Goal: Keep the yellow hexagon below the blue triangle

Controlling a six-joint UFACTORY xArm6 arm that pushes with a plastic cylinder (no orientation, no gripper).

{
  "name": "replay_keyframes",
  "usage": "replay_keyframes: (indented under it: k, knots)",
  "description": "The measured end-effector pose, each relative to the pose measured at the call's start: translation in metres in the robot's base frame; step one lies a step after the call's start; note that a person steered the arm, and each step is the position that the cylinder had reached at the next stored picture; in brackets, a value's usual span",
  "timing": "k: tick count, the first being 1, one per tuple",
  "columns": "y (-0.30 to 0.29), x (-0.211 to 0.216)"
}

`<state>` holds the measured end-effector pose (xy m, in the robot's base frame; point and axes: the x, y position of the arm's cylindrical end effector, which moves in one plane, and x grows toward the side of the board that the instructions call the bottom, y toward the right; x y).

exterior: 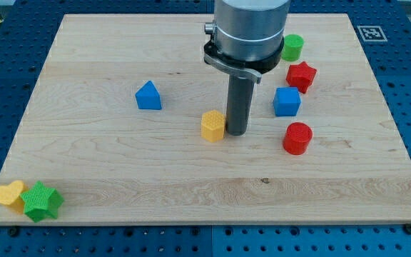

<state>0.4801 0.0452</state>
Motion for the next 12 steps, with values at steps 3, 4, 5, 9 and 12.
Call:
replay_keyframes:
  k: [3, 4, 5, 9, 12]
  knots:
    - [0.002, -0.057]
    - [0.014, -0.028]
    - [0.042, 0.008]
    - [0.027, -0.004]
    - [0.014, -0.001]
